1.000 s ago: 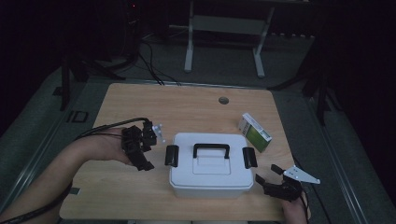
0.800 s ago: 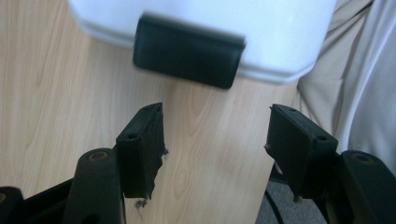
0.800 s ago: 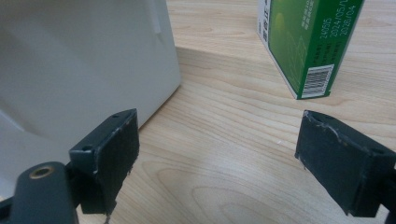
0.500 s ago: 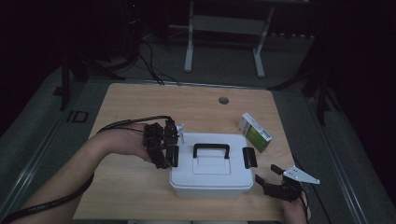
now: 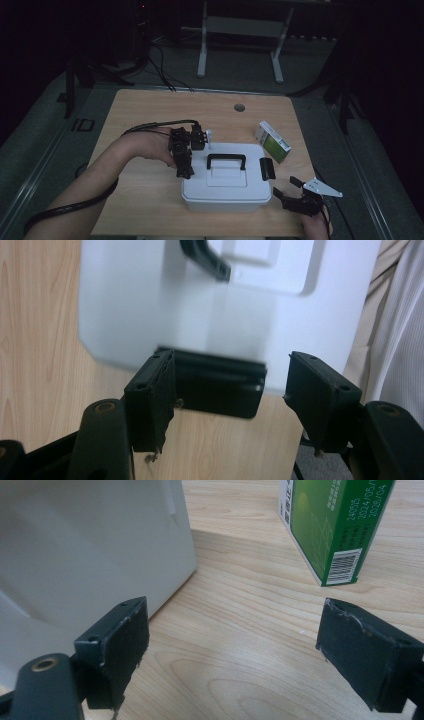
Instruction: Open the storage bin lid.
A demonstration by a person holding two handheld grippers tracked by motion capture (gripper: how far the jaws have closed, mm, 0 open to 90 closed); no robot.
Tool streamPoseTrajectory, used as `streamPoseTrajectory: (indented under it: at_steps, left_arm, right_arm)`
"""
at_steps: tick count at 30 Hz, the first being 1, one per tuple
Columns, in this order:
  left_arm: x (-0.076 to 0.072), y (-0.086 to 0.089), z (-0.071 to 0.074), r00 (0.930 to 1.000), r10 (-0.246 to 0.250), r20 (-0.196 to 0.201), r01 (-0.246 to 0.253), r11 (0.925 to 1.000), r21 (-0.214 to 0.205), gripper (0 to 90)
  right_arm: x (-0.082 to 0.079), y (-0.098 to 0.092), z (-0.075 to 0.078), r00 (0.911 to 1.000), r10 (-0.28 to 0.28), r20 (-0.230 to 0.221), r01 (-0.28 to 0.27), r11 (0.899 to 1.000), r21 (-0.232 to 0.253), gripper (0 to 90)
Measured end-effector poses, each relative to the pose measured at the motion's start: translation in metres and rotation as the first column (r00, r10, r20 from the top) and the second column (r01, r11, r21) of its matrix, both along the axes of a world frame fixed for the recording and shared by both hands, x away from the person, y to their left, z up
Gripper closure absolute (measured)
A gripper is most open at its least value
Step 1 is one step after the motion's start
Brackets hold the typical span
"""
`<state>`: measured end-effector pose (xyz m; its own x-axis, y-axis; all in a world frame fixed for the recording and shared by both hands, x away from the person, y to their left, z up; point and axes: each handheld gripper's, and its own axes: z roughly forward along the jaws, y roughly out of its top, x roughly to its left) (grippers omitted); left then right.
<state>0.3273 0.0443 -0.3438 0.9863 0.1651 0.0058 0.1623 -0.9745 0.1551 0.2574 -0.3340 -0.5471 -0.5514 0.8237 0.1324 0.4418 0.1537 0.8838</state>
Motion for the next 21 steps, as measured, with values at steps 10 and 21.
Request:
streamPoseTrajectory:
  at_steps: [10,21]
  left_arm:
    - [0.01,-0.021,0.0,0.9997,-0.026,0.004,0.026,0.9997,0.002,36.9]
    - [0.017,-0.04,-0.004,0.9986,-0.053,0.009,0.053,0.9985,0.017,36.9]
  right_arm:
    - [0.0,0.0,0.0,1.0,0.005,-0.001,-0.005,1.0,0.001,13.2]
    - [0.0,-0.001,0.0,1.0,0.003,-0.003,-0.003,1.0,0.004,13.2]
